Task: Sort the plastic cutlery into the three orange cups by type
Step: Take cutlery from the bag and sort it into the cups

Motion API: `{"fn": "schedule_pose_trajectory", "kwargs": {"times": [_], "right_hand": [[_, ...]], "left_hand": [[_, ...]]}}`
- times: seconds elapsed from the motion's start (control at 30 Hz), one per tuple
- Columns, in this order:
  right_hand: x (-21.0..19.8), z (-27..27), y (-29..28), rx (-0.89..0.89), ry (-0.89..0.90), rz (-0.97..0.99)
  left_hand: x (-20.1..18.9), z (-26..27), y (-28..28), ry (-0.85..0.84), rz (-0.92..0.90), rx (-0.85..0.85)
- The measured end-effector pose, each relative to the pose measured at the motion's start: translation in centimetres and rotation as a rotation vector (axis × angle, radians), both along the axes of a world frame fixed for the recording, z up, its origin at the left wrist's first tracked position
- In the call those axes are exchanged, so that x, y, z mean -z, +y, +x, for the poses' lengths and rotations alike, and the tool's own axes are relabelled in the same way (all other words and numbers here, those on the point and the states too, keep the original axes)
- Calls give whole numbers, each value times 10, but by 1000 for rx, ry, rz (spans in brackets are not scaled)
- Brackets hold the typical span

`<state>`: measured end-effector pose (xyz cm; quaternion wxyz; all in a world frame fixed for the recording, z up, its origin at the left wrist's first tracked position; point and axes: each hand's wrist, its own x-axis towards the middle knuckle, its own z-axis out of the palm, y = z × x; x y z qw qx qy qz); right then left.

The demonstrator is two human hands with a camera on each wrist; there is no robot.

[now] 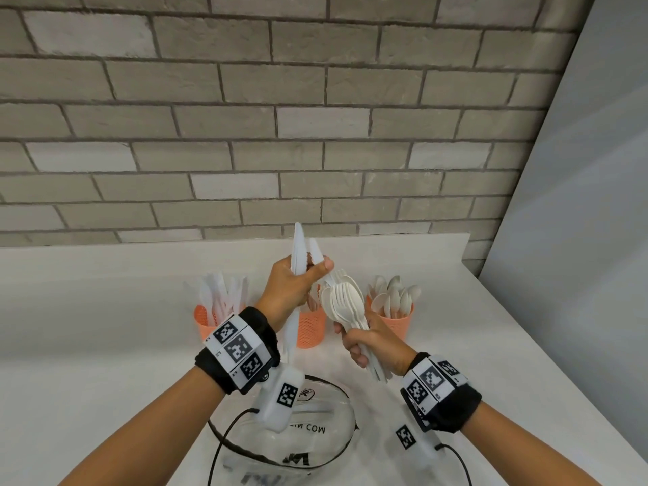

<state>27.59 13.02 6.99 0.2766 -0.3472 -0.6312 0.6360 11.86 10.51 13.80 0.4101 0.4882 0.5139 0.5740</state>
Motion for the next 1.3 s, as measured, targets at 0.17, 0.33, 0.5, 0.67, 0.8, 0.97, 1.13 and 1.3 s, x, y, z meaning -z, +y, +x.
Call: {"fn": "schedule_pose_trajectory", "kwargs": {"times": [0.17, 0.33, 0.5, 0.67, 0.8, 0.97, 1.13, 1.3], "right_hand": [[-2, -2, -1, -44, -10, -41], [-1, 0, -2, -83, -137, 21], [2, 4, -5, -116, -214, 63], [3, 7, 0, -75, -162, 58], [5, 9, 3, -34, -136, 80], [9, 9, 3, 22, -137, 79], [12, 8, 3, 35, -141, 93], [13, 6, 3, 59, -131, 82]], "left_hand": [[7, -3, 5, -5, -10, -82], [4, -34, 21, -163, 33, -314], [1, -85, 32, -423, 34, -490], [-3, -127, 36, -84, 84, -629], [2, -141, 39, 11, 101, -695], [32, -143, 41, 9, 94, -639], [68, -145, 39, 151, 26, -554], [91, -146, 36, 295, -12, -510]]}}
